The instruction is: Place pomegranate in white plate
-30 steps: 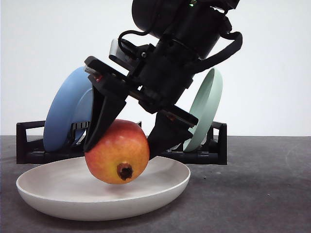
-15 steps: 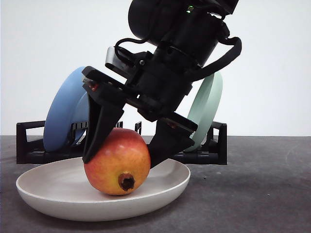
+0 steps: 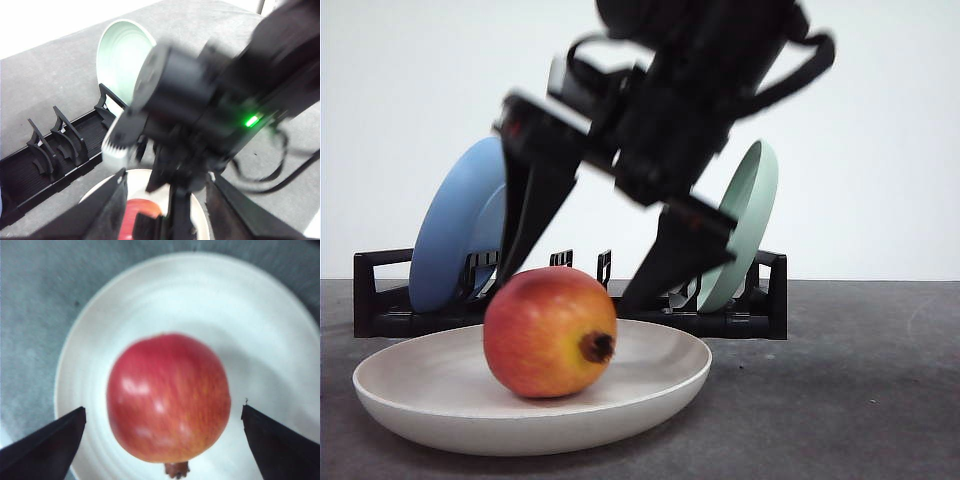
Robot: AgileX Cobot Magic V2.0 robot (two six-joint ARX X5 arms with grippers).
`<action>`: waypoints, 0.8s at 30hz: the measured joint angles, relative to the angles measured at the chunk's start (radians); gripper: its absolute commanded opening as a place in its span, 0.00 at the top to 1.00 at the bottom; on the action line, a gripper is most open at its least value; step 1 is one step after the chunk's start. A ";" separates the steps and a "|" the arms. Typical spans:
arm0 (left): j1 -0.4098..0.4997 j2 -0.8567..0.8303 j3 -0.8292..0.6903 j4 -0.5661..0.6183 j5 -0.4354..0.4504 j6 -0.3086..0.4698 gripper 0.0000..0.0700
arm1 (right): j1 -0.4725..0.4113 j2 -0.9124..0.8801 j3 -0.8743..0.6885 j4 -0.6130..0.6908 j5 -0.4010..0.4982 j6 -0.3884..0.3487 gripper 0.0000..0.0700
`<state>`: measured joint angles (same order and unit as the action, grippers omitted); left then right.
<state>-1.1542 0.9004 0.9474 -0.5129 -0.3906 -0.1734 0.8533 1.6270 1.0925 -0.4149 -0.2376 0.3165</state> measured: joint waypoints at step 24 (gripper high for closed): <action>0.000 0.000 0.000 -0.001 0.000 0.000 0.60 | -0.042 -0.592 0.001 -0.452 0.032 -0.162 0.11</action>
<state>-1.1542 0.9002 0.9474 -0.5136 -0.3904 -0.1734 0.8116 1.0350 1.0931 -0.8667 -0.2057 0.1542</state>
